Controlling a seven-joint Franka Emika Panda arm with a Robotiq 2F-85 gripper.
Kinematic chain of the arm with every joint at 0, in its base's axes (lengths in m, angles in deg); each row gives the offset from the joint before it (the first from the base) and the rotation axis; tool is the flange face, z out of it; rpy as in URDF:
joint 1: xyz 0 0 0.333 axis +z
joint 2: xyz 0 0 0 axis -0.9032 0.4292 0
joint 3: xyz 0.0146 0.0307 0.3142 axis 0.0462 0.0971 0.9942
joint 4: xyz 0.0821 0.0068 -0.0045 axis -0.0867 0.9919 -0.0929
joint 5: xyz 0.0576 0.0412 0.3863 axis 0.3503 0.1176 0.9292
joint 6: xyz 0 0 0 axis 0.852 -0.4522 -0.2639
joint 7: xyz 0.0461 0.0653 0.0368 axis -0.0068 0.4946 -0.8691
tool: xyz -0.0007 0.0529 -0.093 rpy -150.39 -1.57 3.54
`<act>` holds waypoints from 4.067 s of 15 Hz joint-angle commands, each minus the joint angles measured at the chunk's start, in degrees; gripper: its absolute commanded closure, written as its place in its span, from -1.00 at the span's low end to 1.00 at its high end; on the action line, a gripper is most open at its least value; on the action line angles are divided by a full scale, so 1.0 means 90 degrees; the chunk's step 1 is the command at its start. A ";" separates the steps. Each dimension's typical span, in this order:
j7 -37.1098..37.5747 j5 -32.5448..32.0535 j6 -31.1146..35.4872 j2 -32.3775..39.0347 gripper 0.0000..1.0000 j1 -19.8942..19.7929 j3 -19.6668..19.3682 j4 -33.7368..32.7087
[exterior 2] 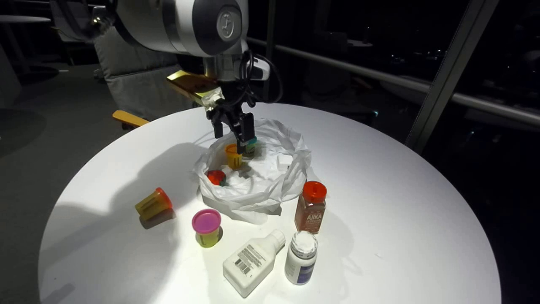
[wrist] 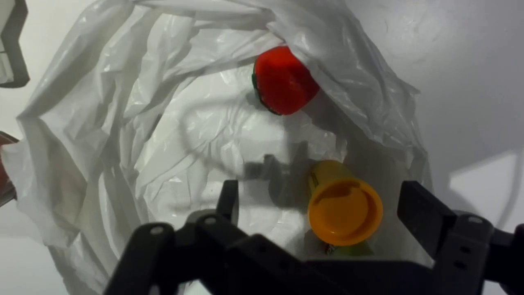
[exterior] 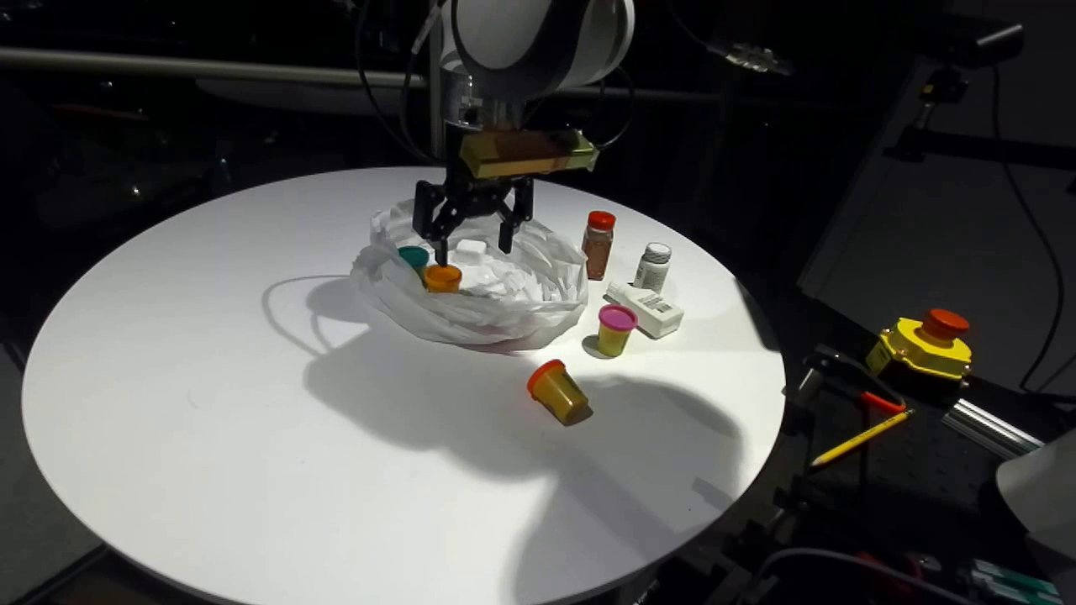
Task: Remove all the contents from the plastic bag.
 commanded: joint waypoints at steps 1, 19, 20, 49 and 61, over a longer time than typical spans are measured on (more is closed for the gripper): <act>0.0076 -0.0152 -0.0083 0.0551 -1.00 0.0190 -0.0166 -0.0786; 0.0123 0.0082 -0.0176 0.0724 -1.00 0.0241 -0.0155 -0.1272; 0.0107 0.0071 -0.0151 0.0733 -1.00 0.0239 -0.0156 -0.1287; 0.1093 -0.0152 0.0328 0.0727 -1.00 0.0728 -0.0673 -0.0565; 0.1099 -0.0153 0.0142 0.1268 -1.00 0.0722 -0.0642 -0.1337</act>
